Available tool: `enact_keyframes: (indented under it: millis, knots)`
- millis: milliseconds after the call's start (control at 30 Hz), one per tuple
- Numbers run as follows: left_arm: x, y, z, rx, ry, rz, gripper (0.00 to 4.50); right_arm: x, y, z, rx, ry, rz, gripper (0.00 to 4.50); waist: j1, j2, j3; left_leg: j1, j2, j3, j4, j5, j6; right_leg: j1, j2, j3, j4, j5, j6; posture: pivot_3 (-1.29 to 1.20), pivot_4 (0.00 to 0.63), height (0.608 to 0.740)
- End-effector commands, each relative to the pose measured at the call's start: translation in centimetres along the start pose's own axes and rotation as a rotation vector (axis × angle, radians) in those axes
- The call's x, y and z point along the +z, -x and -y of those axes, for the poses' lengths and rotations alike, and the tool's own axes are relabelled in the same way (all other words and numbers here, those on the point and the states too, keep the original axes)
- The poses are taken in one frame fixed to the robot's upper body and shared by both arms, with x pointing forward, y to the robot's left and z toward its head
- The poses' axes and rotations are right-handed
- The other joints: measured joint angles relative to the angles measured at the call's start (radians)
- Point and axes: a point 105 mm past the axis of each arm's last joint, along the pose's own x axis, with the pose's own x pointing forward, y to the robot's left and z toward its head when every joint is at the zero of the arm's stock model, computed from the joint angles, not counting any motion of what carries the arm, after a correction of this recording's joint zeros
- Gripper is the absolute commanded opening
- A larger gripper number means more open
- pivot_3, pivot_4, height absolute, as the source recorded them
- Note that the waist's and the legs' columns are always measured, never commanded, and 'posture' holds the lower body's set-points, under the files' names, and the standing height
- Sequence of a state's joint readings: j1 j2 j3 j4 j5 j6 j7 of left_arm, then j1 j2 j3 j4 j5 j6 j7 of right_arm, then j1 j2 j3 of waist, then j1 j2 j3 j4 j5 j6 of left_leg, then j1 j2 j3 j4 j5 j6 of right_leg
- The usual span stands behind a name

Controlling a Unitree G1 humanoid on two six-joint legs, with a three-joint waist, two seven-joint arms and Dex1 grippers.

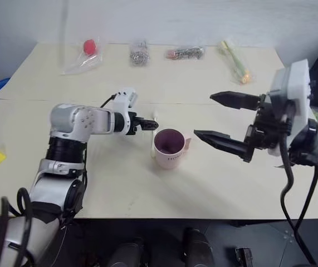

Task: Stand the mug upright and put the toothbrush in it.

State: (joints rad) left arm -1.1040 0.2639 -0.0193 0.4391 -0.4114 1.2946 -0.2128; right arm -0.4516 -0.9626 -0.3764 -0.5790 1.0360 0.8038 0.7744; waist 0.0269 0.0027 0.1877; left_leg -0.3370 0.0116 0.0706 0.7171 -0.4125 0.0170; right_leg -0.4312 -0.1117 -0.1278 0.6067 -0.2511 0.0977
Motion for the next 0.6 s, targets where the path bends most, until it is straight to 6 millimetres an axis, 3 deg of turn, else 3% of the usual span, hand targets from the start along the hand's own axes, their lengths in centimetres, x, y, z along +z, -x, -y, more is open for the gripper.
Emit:
enact_keyframes:
  millis: [33,167,267,600]
  knots:
    - [0.4,-1.3,0.3,0.041,-0.074,-0.025,4.5,0.6,-0.3,0.3,-0.029,0.053,0.018,4.46,0.0,0.0,0.0,0.0,0.0,0.0,0.0,0.0,0.0,0.0,0.0,0.0,0.0,0.0,0.0,0.0,0.15,0.74]
    - [-0.3,-3.0,0.4,0.055,-0.093,-0.063,4.5,0.4,-0.5,0.2,-0.048,0.059,0.024,4.46,0.011,0.0,0.0,0.0,0.0,-0.001,0.001,0.0,0.0,0.002,-0.001,-0.001,-0.001,0.0,0.0,0.0,0.15,0.74]
    - [-0.8,-3.7,0.7,0.023,-0.076,-0.082,3.92,0.4,-0.5,0.0,-0.06,0.062,0.026,4.5,0.017,0.0,0.0,0.001,0.0,-0.001,0.002,0.0,0.0,0.003,-0.001,-0.001,0.0,0.001,0.001,0.0,0.15,0.74]
    - [-1.1,-4.1,1.0,0.002,-0.03,-0.107,0.71,-0.4,0.4,-0.4,-0.089,0.066,-0.027,4.5,0.026,0.0,0.0,0.0,-0.001,-0.002,0.002,0.0,0.0,0.003,-0.001,-0.002,-0.001,0.001,0.001,0.0,0.15,0.74]
